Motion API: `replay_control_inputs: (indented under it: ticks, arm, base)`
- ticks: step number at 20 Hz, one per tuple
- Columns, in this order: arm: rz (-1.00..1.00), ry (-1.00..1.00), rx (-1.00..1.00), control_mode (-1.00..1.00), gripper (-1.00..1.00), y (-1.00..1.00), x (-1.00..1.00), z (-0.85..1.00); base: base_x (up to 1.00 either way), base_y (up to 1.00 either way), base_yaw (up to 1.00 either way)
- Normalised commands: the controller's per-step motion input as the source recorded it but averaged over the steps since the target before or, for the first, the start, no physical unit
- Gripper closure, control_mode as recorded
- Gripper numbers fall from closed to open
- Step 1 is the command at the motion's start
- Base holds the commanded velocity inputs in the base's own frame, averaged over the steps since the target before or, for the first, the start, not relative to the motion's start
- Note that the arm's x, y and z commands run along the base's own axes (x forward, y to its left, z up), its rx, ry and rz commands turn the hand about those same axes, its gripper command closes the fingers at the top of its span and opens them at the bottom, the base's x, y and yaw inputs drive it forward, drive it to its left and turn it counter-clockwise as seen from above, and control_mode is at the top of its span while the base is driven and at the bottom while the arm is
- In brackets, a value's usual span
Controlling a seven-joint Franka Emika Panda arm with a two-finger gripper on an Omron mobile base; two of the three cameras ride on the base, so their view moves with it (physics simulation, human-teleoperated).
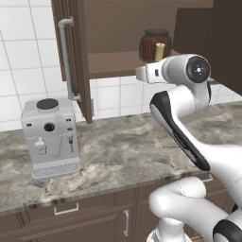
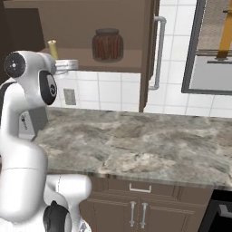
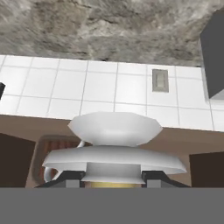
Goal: Pick the candle and jar from the dining table and place them in the open cabinet. Close the cabinet after placing the objects.
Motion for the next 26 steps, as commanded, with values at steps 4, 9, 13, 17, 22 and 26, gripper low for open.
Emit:
replay_control_inputs:
  ticks: [4, 9, 13, 17, 22, 26]
  arm:
    - [0.03, -0.03, 0.07, -1.00, 1.00, 0.16, 0.31, 0.00]
    - [0.03, 0.00, 0.12, -1.00, 1.00, 0.07, 0.47, 0.00]
    - [0.03, 0.00, 0.05, -1.00, 1.00, 0.11, 0.42, 0.00]
    - [0.02, 0.00, 0.00, -1.00, 1.00, 0.17, 0.32, 0.00]
    - [0.02, 0.00, 0.00, -1.00, 1.00, 0.19, 0.30, 0.00]
    - [0.01, 0.00, -0.01, -1.00, 1.00, 0.14, 0.24, 0.00]
  base:
    - [0.00, 0.00, 0.00]
    - [0.00, 0.00, 0.00]
    - [0.00, 0.00, 0.00]
    - [0.00, 0.00, 0.00]
    - [0.00, 0.00, 0.00]
    - [0.00, 0.00, 0.00]
